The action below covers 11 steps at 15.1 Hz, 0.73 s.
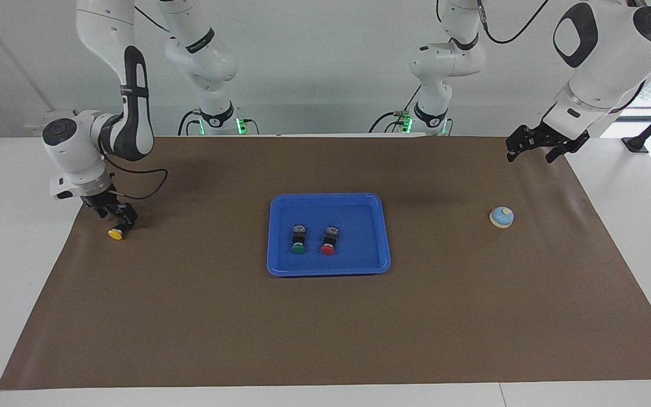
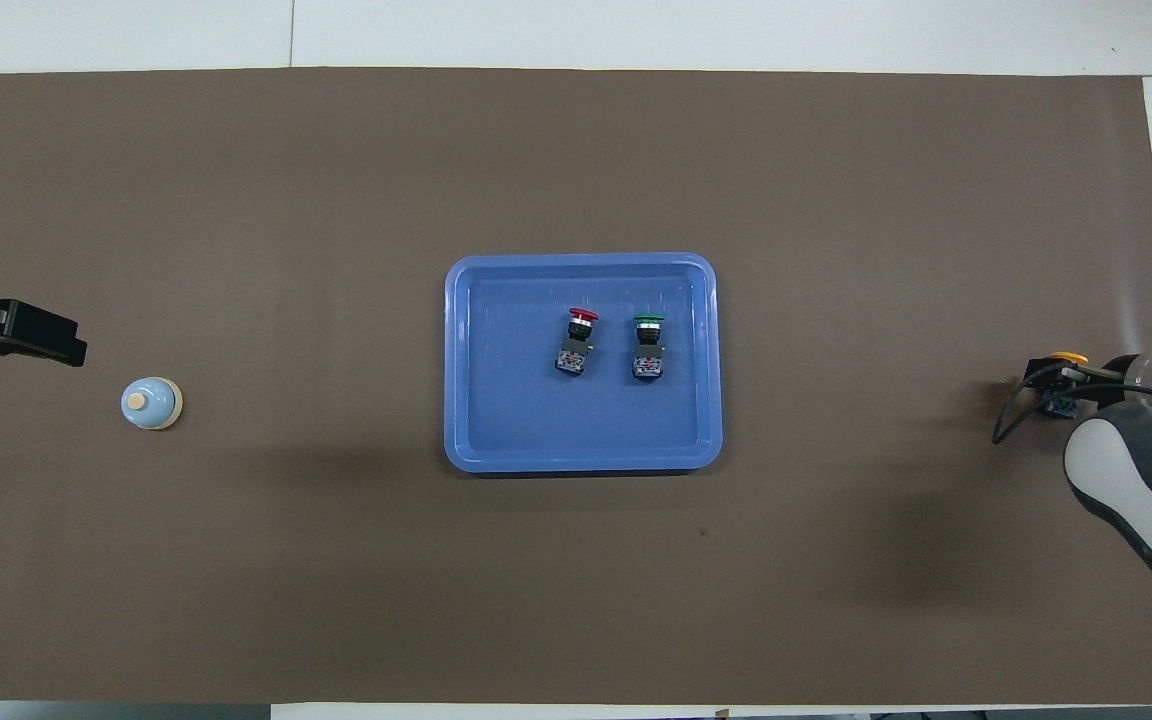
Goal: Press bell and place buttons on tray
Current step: 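Reach the right gripper to the yellow-capped button and grasp it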
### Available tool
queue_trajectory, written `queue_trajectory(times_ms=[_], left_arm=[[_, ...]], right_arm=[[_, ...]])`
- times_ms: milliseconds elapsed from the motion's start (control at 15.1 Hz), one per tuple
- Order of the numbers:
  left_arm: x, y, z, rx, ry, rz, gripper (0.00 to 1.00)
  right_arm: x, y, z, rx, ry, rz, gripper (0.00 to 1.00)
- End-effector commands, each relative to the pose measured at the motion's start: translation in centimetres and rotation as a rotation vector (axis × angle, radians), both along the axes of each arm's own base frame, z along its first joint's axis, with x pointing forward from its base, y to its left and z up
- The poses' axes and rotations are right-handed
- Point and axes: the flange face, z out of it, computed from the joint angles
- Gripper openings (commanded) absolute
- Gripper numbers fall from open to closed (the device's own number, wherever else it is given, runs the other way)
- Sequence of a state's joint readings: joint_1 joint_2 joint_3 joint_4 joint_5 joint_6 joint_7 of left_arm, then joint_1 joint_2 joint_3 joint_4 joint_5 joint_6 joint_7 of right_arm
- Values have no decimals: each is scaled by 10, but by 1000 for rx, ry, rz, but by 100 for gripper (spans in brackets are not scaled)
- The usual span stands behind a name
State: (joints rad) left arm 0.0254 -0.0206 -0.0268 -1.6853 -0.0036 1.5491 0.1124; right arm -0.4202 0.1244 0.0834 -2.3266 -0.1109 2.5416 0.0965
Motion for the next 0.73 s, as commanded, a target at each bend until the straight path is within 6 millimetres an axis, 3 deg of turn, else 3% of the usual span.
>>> queue_trajectory(times_ms=[0, 133, 332, 398, 531, 597, 664], left_arm=[[-3, 1, 1, 17, 4, 10, 100], [-3, 1, 1, 17, 4, 10, 100], [-3, 1, 1, 17, 4, 10, 100], [-3, 1, 1, 17, 4, 10, 100], [-3, 1, 1, 17, 4, 10, 100], [-3, 1, 1, 17, 4, 10, 100], [-3, 1, 1, 17, 4, 10, 100]], right_arm=[[-1, 8, 7, 3, -14, -9, 94], [-3, 7, 7, 2, -13, -6, 74], [-6, 2, 6, 2, -8, 5, 66], [-6, 2, 6, 2, -6, 4, 56], [-9, 3, 4, 4, 3, 6, 10], [-10, 3, 4, 7, 15, 16, 0], [-9, 5, 5, 7, 20, 24, 0]])
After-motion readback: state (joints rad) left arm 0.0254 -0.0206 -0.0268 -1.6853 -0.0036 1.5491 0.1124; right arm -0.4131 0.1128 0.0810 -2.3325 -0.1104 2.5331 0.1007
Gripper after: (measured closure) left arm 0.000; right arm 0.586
